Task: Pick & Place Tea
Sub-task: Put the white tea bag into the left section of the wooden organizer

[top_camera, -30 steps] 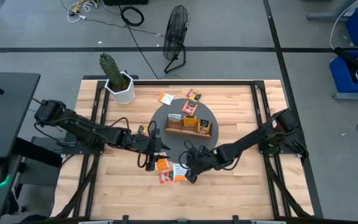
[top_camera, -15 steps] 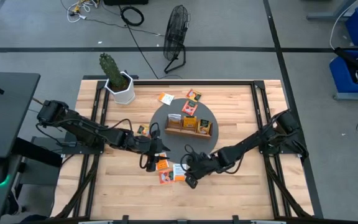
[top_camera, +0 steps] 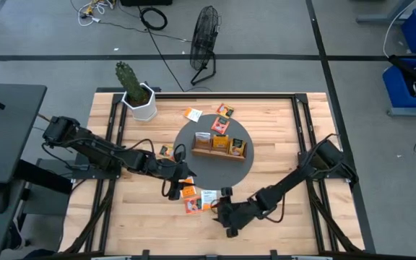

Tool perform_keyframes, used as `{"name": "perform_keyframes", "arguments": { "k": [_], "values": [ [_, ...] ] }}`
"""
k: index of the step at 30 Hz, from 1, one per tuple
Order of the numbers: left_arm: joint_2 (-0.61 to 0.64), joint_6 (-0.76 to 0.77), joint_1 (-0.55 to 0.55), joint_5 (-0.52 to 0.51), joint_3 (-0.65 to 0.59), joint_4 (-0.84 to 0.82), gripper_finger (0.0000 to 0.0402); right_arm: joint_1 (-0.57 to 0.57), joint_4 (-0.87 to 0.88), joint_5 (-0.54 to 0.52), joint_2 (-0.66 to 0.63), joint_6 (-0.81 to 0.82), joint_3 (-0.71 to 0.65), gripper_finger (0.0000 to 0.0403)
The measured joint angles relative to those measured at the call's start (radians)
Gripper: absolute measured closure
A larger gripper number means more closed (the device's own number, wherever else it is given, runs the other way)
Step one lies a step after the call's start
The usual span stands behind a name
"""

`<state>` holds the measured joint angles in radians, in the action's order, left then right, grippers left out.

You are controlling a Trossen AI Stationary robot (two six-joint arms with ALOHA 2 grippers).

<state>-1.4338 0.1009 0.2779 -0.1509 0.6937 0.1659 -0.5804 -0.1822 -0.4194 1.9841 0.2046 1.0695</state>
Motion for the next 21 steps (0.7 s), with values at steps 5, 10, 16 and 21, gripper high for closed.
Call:
{"name": "perform_keyframes", "arguments": {
  "k": [5,10,16,21],
  "values": [
    [0.0,-0.008,0.0,-0.001,0.0,-0.007,0.0232,-0.011,-0.018,-0.091,0.053,-0.067,0.0,0.0197],
    [0.0,-0.007,0.0,-0.001,0.0,-0.003,0.0232,-0.001,-0.017,-0.123,0.087,-0.092,0.001,0.0207],
    [0.0,-0.007,0.0,-0.001,0.0,-0.006,0.0232,0.003,-0.035,-0.142,0.12,-0.108,0.005,0.0222],
    [0.0,-0.007,0.0,-0.001,0.0,-0.003,0.0232,0.002,-0.018,-0.153,0.124,-0.108,0.017,0.027]
  ]
}}
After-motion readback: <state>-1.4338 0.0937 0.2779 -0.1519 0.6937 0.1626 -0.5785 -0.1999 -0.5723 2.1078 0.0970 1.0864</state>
